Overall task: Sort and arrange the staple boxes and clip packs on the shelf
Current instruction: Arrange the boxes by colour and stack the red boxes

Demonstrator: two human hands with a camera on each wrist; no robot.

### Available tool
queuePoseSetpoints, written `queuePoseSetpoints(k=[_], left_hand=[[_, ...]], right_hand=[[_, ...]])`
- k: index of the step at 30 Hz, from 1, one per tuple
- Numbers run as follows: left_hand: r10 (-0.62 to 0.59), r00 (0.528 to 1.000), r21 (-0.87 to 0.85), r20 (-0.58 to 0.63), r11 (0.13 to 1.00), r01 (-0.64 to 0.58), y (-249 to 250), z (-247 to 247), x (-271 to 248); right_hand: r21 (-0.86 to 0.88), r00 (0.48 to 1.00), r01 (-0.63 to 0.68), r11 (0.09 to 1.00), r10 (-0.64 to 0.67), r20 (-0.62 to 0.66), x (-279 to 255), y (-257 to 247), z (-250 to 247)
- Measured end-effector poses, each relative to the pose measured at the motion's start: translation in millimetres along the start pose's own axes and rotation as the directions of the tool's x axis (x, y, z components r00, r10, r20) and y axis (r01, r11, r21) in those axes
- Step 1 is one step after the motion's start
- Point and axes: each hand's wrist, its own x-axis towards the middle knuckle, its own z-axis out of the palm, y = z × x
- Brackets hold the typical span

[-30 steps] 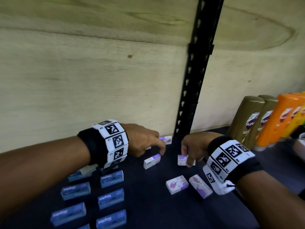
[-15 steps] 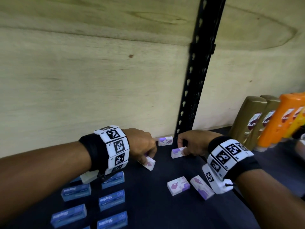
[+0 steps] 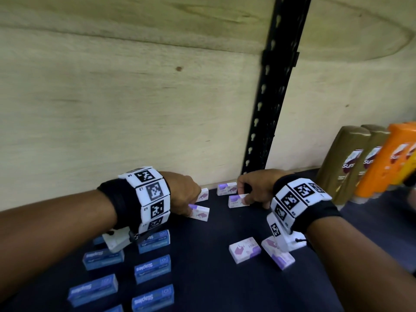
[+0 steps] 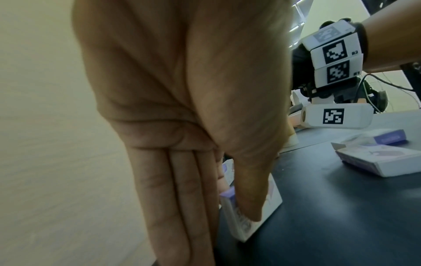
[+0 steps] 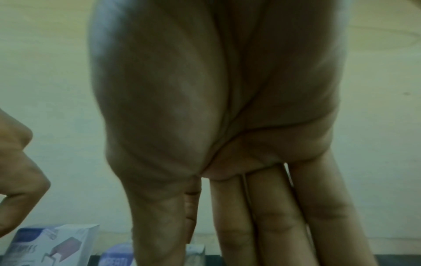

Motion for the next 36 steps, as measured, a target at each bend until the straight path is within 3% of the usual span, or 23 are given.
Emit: queuePoseSetpoints(k=[27, 36], left_hand=[[-0.056, 0.998, -0.101, 0.022, 0.993, 0.058, 10.7, -10.9, -4.8], [-0.11, 0.994, -0.242, 0.021, 0.964, 0.112, 4.0, -6.4, -15.9]], right_hand=[[0.07, 1.0, 0.026, 0.997, -0.027, 0.015, 5.8, 2.9, 0.0], [0.138, 0.999, -0.027, 0.99, 0.03, -0.019, -3.0, 7.9, 7.5]])
